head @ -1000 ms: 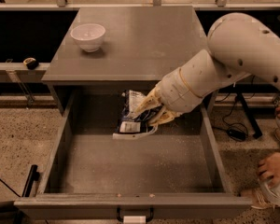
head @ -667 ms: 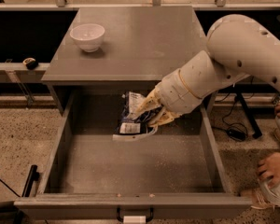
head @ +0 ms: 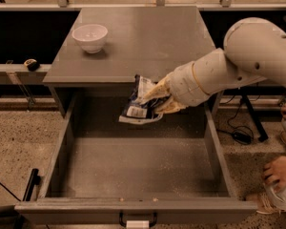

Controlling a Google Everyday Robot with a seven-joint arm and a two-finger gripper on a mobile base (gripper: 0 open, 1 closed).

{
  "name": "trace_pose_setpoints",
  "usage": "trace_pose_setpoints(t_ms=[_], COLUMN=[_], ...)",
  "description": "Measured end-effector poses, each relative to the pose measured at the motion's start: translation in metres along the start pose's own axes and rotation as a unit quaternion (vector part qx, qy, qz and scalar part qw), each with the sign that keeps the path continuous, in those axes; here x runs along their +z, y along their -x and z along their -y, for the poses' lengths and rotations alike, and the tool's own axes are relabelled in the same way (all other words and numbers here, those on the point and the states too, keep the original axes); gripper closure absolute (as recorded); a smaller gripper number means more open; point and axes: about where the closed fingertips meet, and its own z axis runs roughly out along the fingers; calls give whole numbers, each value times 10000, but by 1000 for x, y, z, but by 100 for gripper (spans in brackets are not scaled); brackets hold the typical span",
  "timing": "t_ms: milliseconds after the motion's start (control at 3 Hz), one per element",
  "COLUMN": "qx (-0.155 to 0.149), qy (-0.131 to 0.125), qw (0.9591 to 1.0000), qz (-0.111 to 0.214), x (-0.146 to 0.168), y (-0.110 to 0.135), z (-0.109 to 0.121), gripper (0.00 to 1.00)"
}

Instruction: Pick blue chip bag from top drawer and place on counter

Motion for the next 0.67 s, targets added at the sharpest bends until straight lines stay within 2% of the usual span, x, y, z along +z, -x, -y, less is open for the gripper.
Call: trace_pose_setpoints(t_ms=[333,667], qx=[-256,-429], qy=[-577,-964], qw=[9980,9943], qz=[-15,-142], x=[-16,-33], y=[-37,-77], z=[25,59], gripper=[100,100])
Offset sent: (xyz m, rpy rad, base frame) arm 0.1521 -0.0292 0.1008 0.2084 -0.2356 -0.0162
